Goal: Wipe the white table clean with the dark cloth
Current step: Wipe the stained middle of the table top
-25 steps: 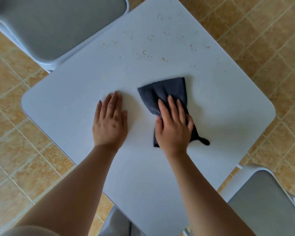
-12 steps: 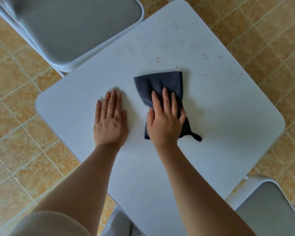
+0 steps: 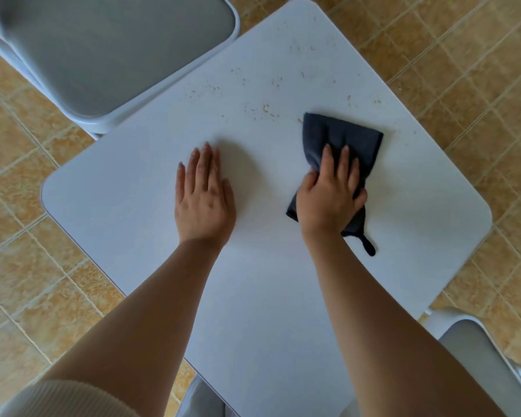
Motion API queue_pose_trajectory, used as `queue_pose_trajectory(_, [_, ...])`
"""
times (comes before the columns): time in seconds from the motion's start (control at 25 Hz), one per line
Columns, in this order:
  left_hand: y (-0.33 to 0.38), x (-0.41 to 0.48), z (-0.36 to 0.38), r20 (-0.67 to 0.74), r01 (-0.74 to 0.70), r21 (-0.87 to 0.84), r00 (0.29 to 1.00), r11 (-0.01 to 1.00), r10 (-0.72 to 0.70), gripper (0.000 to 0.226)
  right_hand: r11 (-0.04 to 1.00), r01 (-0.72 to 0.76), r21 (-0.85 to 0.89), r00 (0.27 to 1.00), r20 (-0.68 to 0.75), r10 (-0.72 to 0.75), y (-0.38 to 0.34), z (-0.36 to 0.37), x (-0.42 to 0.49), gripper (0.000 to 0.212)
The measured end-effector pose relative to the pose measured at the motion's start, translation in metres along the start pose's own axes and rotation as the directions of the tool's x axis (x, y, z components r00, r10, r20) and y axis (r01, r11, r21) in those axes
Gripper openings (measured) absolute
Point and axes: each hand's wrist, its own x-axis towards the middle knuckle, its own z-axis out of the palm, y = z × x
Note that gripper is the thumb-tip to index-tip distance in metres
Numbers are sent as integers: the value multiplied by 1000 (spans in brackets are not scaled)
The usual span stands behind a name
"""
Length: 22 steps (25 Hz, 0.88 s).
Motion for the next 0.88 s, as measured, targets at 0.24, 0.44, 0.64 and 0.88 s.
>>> queue_pose_trajectory(0.24, [35, 25, 24, 30, 5, -18, 1000, 1000, -4, 55, 960, 278, -22, 961, 1, -278, 20, -6, -23, 44])
queue_pose_trajectory(0.44, [39, 26, 27, 18, -6, 43, 1000, 999, 5, 55, 986, 121, -112, 993, 14, -120, 87, -21, 2, 44])
queue_pose_trajectory(0.64, [40, 28, 27, 62, -2, 95, 998, 995, -4, 57, 998, -54, -23, 997, 57, 55, 51, -2, 92, 49])
queue_pose_trajectory(0.88, [40, 29, 27, 118, -6, 180, 993, 984, -15, 61, 961, 278, -3, 961, -2, -278, 10, 8, 66, 45])
